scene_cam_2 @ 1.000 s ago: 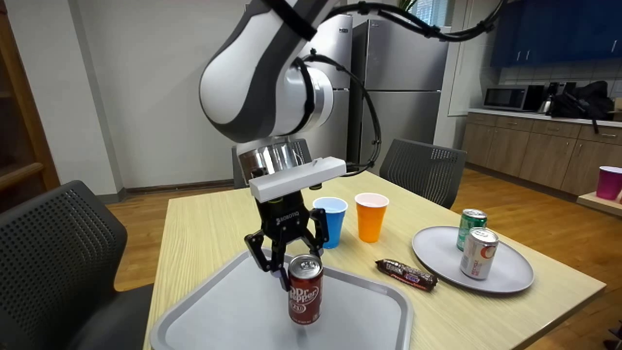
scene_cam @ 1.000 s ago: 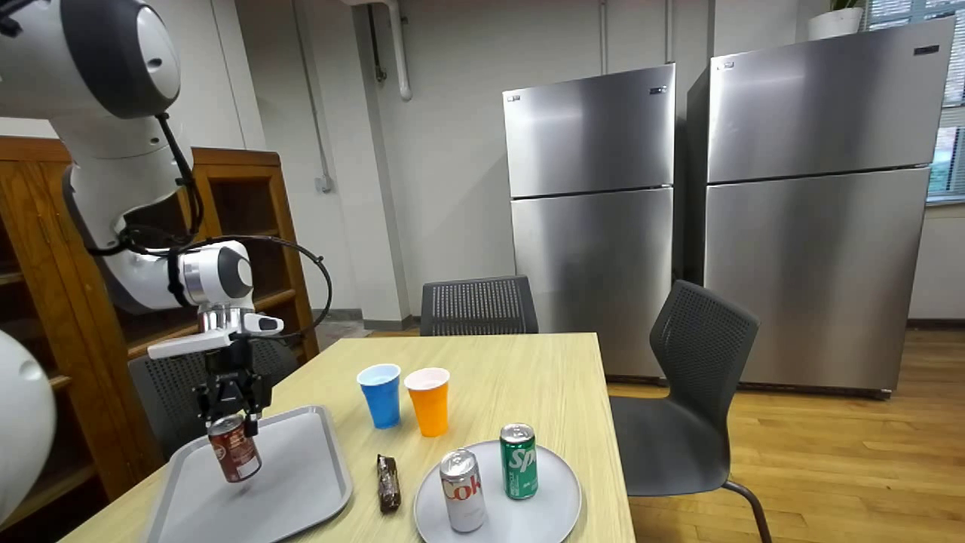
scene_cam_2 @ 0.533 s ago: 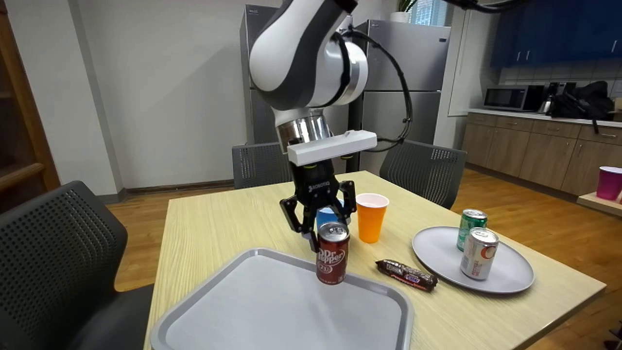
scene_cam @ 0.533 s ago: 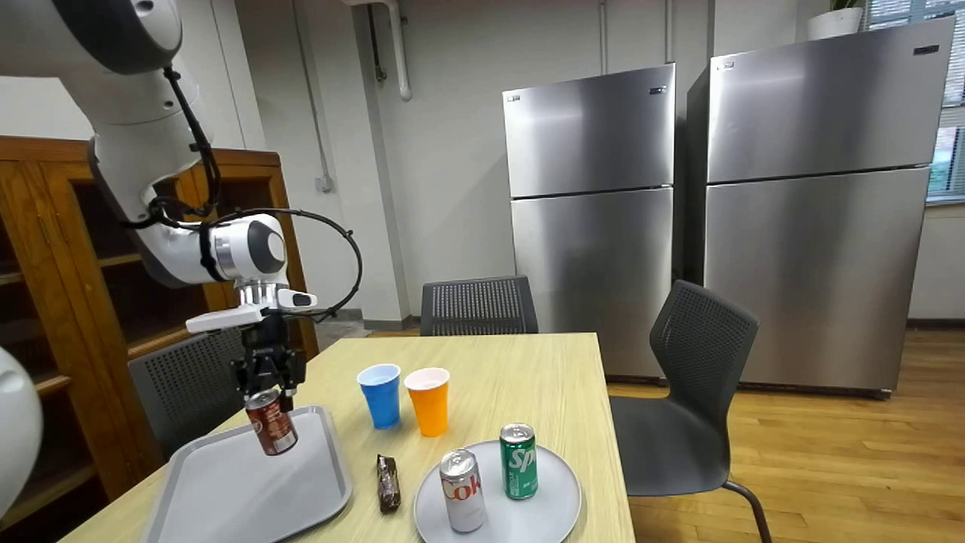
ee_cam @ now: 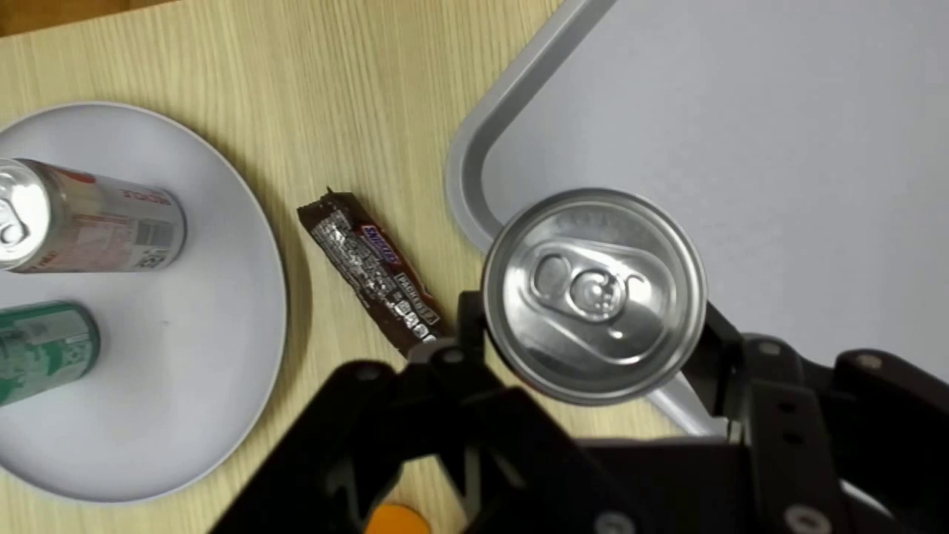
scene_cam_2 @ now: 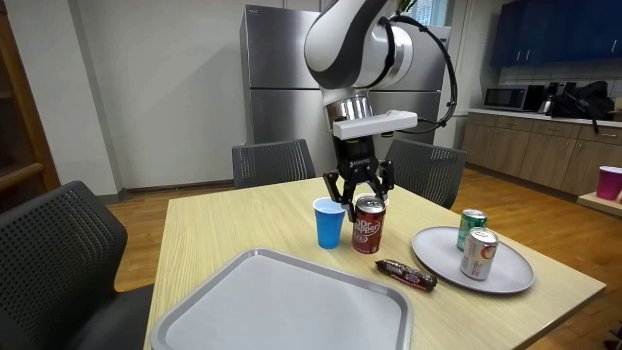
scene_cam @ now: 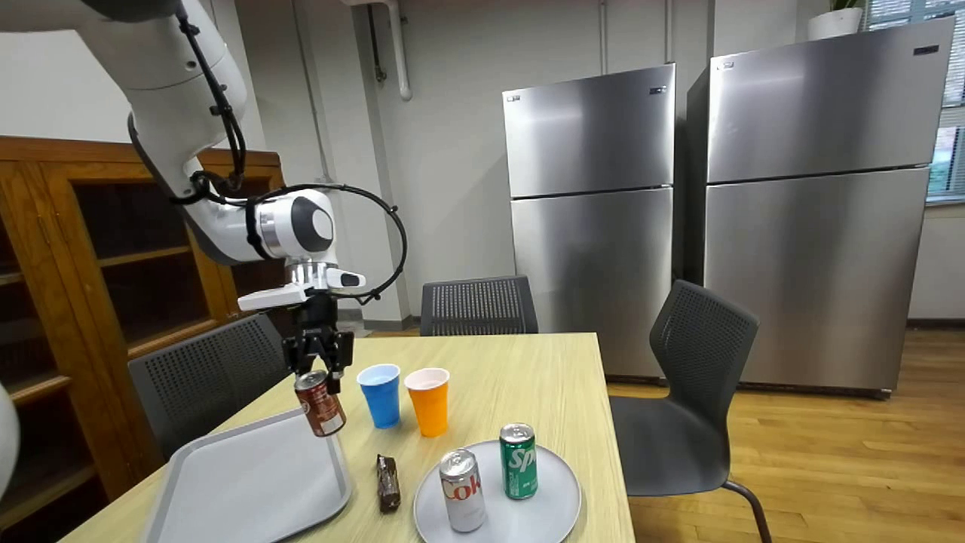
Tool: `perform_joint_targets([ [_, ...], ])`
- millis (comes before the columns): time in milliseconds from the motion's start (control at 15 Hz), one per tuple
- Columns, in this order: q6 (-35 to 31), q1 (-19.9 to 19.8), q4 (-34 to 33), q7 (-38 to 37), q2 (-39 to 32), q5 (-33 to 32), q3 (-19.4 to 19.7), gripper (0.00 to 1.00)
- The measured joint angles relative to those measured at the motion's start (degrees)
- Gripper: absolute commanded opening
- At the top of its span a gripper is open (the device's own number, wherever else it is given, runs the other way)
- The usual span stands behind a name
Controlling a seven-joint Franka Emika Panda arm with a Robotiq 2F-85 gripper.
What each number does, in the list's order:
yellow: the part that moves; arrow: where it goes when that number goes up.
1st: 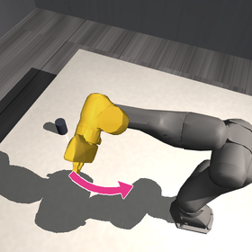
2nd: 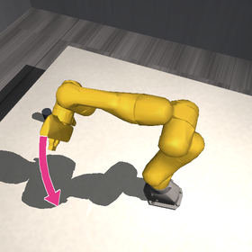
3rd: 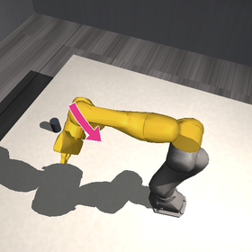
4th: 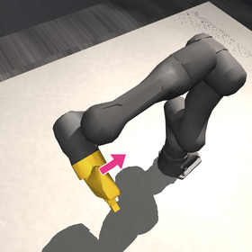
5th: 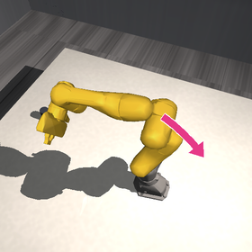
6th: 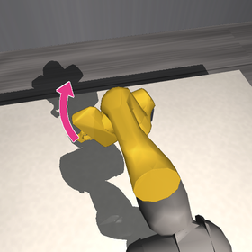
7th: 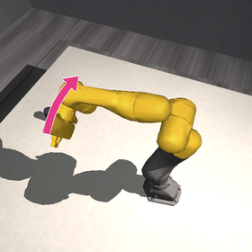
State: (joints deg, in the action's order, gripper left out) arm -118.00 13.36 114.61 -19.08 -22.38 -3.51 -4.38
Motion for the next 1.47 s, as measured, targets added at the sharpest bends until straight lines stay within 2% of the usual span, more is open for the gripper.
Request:
perform_joint_targets([
  [867,-3.1,-9.4,1.3,0.0,0.7,2.9,6.4,0.38],
  [1467,-4.7,-12.2,-1.8,-0.9,-4.1,5.4,9.5,0.38],
])
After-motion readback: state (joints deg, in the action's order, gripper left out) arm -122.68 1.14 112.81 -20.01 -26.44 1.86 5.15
